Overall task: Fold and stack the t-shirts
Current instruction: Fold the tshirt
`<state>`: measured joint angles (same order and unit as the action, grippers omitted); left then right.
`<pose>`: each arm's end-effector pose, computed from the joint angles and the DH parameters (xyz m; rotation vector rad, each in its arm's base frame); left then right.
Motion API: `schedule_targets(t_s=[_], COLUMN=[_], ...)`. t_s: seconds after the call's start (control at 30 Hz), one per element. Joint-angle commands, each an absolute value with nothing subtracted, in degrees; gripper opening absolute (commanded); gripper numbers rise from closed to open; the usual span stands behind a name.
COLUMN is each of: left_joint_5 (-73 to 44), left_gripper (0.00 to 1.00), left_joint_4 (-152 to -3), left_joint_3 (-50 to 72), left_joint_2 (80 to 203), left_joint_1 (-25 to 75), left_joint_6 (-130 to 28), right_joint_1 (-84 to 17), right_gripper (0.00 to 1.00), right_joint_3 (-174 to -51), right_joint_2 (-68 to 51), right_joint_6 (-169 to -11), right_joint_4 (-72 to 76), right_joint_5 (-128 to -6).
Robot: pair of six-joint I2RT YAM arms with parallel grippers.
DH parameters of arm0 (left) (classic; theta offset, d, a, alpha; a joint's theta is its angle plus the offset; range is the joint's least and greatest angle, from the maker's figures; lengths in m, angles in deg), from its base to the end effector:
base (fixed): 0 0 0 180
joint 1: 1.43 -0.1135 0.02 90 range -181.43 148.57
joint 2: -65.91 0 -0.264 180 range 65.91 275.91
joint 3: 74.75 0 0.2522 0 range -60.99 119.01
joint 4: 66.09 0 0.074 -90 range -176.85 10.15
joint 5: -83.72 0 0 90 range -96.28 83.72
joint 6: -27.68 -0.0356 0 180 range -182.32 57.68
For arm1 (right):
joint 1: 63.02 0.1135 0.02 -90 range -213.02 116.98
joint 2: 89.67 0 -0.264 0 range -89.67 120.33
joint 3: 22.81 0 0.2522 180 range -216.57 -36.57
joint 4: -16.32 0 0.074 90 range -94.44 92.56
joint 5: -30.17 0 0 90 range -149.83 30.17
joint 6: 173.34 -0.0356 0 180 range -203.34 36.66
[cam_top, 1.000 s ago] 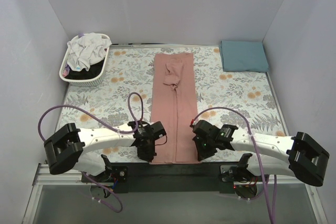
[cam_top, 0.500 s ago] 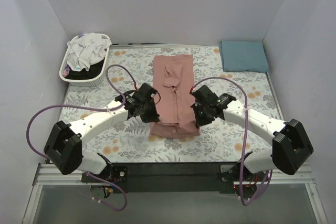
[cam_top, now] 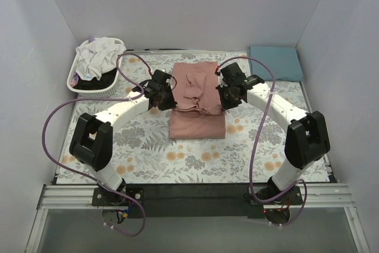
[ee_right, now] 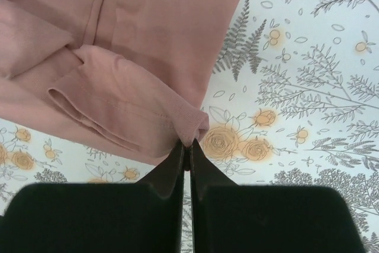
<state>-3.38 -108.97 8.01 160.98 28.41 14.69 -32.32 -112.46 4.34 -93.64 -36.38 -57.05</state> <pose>0.3065 -0.1737 0.2327 -1.0877 2.4385 -0.6319 0.3014 0.1770 0.2657 -0.4385 2.5413 0.2084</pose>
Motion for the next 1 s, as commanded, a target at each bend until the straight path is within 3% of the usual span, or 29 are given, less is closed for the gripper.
schedule_targets(t_s=[0.0, 0.43, 0.8, 0.9, 0.97], left_joint_5=[-3.5, -7.9, -4.7, -4.9, -5.0], left_gripper=[0.0, 0.0, 0.0, 0.05, 0.19], left_joint_4=[-105.8, -102.8, -101.4, -101.2, -101.3], left_joint_3=[11.6, 17.3, 16.3, 16.5, 16.5], left_joint_2=[162.2, 173.2, 174.8, 175.2, 174.7], left_joint_1=[26.1, 21.9, 21.4, 21.4, 21.4], left_joint_6=[11.8, 10.8, 12.0, 11.7, 11.5], right_joint_1=[-34.2, -38.2, -38.9, -38.9, -38.9], right_gripper=[0.01, 0.01, 0.01, 0.09, 0.23], right_joint_3=[-117.2, -126.0, -128.0, -127.9, -127.7], right_joint_2=[6.6, 18.1, 23.9, 24.1, 23.4], right_joint_6=[-91.0, -88.6, -88.3, -88.5, -88.8], right_joint_4=[-36.3, -36.0, -32.8, -32.5, -32.6], right_joint_5=[-57.7, -61.2, -61.3, -60.8, -60.6])
